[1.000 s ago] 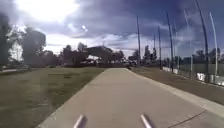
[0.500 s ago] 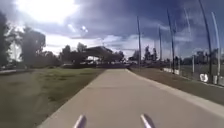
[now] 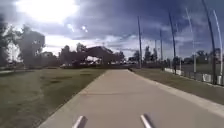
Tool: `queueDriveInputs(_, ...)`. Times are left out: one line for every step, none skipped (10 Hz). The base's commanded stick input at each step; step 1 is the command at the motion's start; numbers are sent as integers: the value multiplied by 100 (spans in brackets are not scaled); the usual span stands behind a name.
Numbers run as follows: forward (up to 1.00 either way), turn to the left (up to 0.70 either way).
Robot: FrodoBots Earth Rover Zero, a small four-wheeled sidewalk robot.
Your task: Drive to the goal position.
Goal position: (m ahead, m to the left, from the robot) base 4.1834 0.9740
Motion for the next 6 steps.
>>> queueDriveInputs(100, 0)
queueDriveInputs(100, 0)
queueDriveInputs(100, 0)
queueDriveInputs(100, 0)
queueDriveInputs(100, 0)
queueDriveInputs(100, 0)
